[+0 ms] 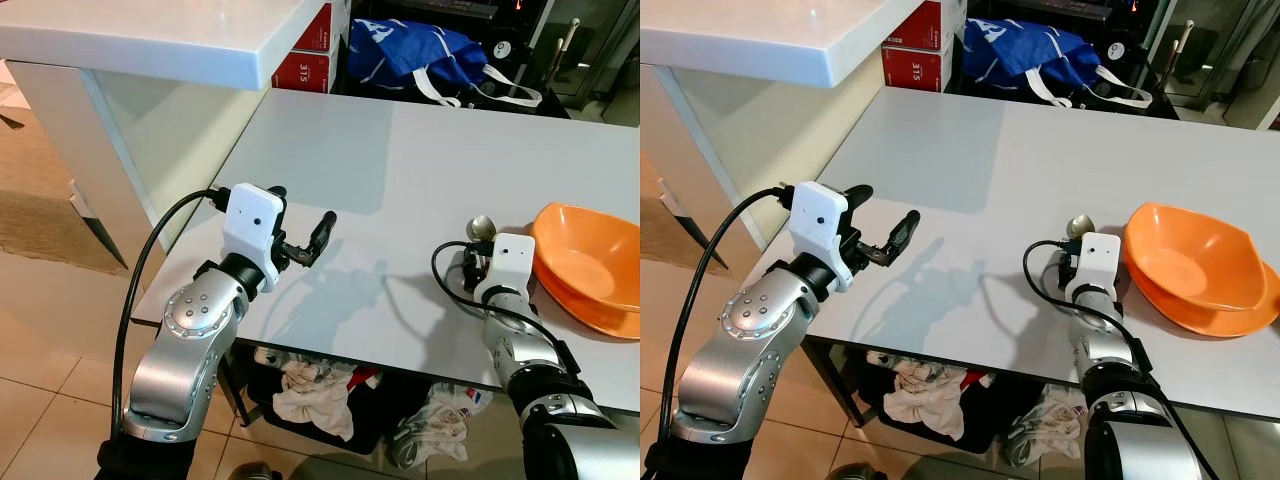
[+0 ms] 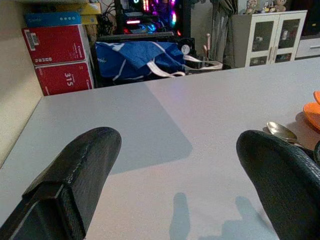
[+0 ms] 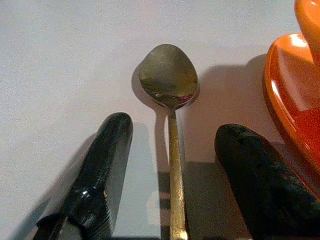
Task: Setting the table
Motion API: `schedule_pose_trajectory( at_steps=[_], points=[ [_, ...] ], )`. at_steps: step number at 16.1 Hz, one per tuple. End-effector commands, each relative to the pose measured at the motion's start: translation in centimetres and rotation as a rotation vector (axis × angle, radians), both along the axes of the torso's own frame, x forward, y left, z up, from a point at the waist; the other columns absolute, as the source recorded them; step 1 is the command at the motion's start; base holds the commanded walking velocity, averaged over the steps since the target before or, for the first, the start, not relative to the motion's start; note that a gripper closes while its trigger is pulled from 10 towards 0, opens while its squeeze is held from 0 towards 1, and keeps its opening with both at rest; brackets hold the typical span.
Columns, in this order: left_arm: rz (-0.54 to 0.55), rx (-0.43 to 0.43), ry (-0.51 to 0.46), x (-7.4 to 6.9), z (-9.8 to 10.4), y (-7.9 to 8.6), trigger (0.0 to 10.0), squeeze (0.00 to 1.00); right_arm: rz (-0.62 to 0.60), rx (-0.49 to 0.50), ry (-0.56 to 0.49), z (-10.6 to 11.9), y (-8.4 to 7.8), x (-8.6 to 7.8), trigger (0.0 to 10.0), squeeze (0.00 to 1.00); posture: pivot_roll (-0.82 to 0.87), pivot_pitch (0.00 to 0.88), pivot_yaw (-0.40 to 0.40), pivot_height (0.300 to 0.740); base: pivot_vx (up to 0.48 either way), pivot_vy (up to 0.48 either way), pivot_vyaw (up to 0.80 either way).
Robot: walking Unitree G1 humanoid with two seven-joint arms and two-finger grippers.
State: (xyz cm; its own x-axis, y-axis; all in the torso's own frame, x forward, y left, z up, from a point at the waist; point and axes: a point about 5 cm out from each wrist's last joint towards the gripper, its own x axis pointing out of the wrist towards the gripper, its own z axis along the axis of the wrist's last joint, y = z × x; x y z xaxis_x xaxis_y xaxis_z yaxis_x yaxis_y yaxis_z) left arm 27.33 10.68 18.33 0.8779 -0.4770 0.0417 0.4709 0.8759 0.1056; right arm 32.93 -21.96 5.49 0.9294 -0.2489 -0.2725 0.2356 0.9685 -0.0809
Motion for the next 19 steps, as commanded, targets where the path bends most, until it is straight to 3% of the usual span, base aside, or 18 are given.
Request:
schedule_pose_trajectory(
  at_steps=[1,16,19],
  points=[
    [-0.003,-0.010,-0.008,0.05,0.47,-0.05,10.0,0.00,-0.002,0.004,0.019,-0.14,-0.22,-0.11,10.0,1.00,0.18,0.000,0.013,0.740,0.000,0.000,0.00],
    [-0.015,0.006,-0.018,0.45,0.60,-0.06,10.0,0.00,-0.023,-0.008,-0.002,0.32,-0.31,0.03,10.0,1.00,0.17,0.000,0.023,0.740,0.000,0.000,0.00],
    [-0.016,0.009,-0.022,0.54,0.58,-0.01,10.0,0.00,0.011,-0.005,-0.033,0.63,0.62,0.10,10.0,1.00,0.17,0.000,0.021,0.740,0.000,0.000,0.00]
  ],
)
